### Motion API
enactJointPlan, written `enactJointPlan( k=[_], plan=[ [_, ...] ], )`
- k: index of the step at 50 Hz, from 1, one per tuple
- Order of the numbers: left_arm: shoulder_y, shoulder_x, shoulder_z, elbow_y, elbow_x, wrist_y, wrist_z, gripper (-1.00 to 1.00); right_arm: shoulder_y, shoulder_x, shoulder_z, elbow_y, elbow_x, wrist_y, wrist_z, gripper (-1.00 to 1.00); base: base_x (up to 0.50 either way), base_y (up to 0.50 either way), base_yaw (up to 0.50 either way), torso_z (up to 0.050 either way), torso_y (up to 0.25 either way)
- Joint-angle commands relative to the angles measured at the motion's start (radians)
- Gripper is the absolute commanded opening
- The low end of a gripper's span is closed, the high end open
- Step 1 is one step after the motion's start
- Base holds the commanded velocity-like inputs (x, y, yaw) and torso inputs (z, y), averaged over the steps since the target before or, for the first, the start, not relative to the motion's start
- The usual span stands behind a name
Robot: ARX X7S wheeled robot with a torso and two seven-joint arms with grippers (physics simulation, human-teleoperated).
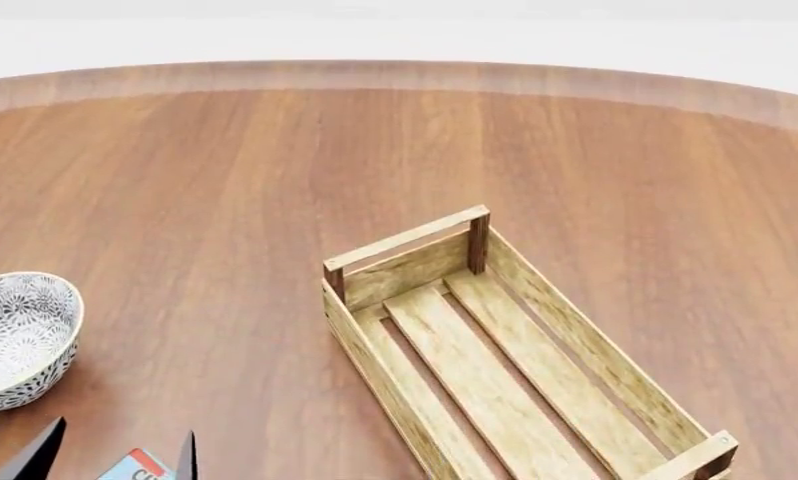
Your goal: Pick up the chocolate pudding and put it in the tray.
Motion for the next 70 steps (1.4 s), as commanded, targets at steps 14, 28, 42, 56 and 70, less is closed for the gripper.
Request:
enactJointPlan(
  k=[14, 28, 42, 56, 70],
  plan=[
    [-0.011, -0.008, 0.029, -0.010, 0.003, -0.003, -0.017, 1.00, -0.090, 0.049, -0.073, 0.010, -0.024, -0.097, -0.059, 1.00, 0.00, 0.00, 0.00, 0.000, 0.000],
    [-0.010, -0.011, 0.037, -0.025, -0.006, 0.014, -0.025, 1.00, -0.111, 0.054, -0.122, -0.015, -0.054, -0.112, -0.074, 1.00, 0.00, 0.00, 0.00, 0.000, 0.000],
    [-0.007, -0.017, 0.042, -0.031, -0.015, 0.023, -0.034, 1.00, -0.087, 0.041, -0.170, -0.011, -0.071, -0.094, -0.097, 1.00, 0.00, 0.00, 0.00, 0.000, 0.000],
    [-0.008, -0.023, 0.046, -0.028, -0.024, 0.022, -0.042, 1.00, -0.030, 0.014, -0.193, 0.026, -0.058, -0.080, -0.113, 1.00, 0.00, 0.00, 0.00, 0.000, 0.000],
    [-0.007, -0.031, 0.064, -0.017, -0.021, 0.009, -0.052, 1.00, 0.029, -0.011, -0.207, 0.061, -0.040, -0.060, -0.126, 1.00, 0.00, 0.00, 0.00, 0.000, 0.000]
  ],
)
